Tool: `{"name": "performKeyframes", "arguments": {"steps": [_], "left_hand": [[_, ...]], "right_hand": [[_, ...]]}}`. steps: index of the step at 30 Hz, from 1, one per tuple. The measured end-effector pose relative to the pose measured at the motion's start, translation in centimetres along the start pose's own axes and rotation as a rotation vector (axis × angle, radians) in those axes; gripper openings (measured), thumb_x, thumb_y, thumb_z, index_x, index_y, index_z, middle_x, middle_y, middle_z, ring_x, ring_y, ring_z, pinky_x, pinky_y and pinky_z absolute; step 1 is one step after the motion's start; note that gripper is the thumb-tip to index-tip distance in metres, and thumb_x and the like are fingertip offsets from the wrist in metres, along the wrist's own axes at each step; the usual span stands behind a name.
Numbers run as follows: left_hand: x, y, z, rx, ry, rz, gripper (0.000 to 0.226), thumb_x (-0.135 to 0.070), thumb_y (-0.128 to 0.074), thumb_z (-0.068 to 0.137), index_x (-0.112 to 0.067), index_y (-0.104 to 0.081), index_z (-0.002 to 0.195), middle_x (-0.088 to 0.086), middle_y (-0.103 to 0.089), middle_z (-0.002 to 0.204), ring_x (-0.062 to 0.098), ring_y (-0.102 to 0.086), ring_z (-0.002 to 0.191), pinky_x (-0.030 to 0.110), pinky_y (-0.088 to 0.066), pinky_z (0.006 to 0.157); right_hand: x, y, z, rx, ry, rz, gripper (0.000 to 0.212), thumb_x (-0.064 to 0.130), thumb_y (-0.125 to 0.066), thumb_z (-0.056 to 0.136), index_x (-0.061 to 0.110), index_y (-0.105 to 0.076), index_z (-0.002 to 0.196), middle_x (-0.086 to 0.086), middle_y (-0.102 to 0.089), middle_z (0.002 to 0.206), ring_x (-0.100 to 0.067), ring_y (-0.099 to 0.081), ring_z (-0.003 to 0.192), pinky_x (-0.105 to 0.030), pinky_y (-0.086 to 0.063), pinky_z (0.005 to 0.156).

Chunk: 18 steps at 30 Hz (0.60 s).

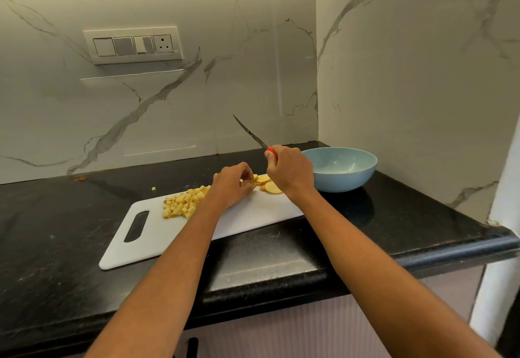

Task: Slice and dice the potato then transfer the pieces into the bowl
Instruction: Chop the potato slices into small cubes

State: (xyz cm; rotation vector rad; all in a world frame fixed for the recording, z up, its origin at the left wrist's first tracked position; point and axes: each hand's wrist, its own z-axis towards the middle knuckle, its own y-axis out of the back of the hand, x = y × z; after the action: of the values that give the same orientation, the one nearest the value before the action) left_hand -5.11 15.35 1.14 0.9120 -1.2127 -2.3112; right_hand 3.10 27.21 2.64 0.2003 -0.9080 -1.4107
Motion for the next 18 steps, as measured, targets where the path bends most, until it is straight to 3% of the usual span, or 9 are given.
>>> {"name": "performKeyframes", "arguments": {"steps": [4,8,13,18], "left_hand": [[-0.02,0.17,0.18,-0.017,0.038,-0.003,0.02,-0.009,-0.058,0.09,-0.009,-0.061,0.11,0.01,-0.062,0.114,0.017,-0.054,0.096,0.025,-0.043,0.089],[0.01,0.25,0.2,-0.007,0.06,-0.025,0.022,-0.008,-0.059,0.089,-0.008,-0.061,0.111,0.011,-0.061,0.114,0.021,-0.056,0.1,0.024,-0.044,0.089],[0.07,0.54,0.23,-0.051,0.064,-0.134,0.018,-0.004,-0.061,0.087,-0.007,-0.064,0.105,0.012,-0.063,0.106,0.015,-0.054,0.087,0.022,-0.046,0.081],[-0.24,0.52,0.25,-0.024,0.08,-0.213,0.018,-0.004,-0.06,0.087,-0.004,-0.063,0.105,0.012,-0.064,0.106,0.015,-0.056,0.088,0.021,-0.046,0.08]], "right_hand": [[0.02,0.07,-0.09,-0.001,0.002,-0.005,0.035,0.034,-0.038,0.1,0.011,-0.063,0.113,-0.004,-0.068,0.1,-0.013,-0.058,0.082,-0.018,-0.039,0.067],[0.03,0.14,-0.03,0.0,-0.003,-0.002,0.036,0.034,-0.038,0.1,0.011,-0.063,0.113,-0.004,-0.068,0.101,-0.014,-0.06,0.084,-0.019,-0.04,0.068],[0.05,0.05,-0.01,-0.011,-0.002,0.0,0.035,0.033,-0.039,0.1,0.011,-0.063,0.112,-0.005,-0.068,0.099,-0.013,-0.059,0.083,-0.019,-0.04,0.067],[0.08,0.16,-0.1,-0.012,-0.002,-0.006,0.035,0.034,-0.039,0.1,0.011,-0.063,0.113,-0.004,-0.068,0.101,-0.015,-0.062,0.086,-0.02,-0.04,0.067]]}}
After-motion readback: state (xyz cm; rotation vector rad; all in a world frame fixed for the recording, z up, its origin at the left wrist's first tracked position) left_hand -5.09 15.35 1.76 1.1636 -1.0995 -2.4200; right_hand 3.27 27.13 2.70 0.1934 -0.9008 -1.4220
